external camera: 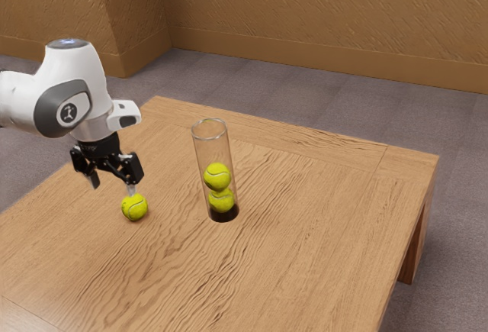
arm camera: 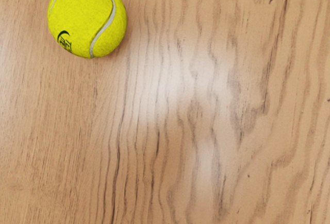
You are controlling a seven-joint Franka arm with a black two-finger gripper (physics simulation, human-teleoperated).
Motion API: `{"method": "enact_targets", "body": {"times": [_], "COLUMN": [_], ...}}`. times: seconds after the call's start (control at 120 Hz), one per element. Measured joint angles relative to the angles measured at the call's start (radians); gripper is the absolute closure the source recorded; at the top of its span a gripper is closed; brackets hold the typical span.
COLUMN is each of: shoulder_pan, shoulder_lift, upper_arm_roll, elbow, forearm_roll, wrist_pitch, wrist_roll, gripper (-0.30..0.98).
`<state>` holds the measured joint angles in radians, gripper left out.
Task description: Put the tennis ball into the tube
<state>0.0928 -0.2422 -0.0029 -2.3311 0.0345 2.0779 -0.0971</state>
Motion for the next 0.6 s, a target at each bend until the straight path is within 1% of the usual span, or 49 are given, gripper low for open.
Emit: {"method": "enact_targets", "body": {"times": [0.133,0.25,0.408,0.6], "shoulder_pan": [0.031,0.050,0.063,0.103], "shoulder_lift": [0.099,0.177,0.305,0.381], "upper_arm_roll": [-0.002,-0.002,-0.002,-0.002], "elbow": [0.005,0.045,0.140,0.163], "forearm_roll": [0.006,0.001,-0.007,-0.008], "wrist_pitch": [0.126,0.195,0.238,0.261], "wrist_roll": [0.032,0.060,0.090,0.119], "gripper": [0.00,0.00,0.00,0.00]}}
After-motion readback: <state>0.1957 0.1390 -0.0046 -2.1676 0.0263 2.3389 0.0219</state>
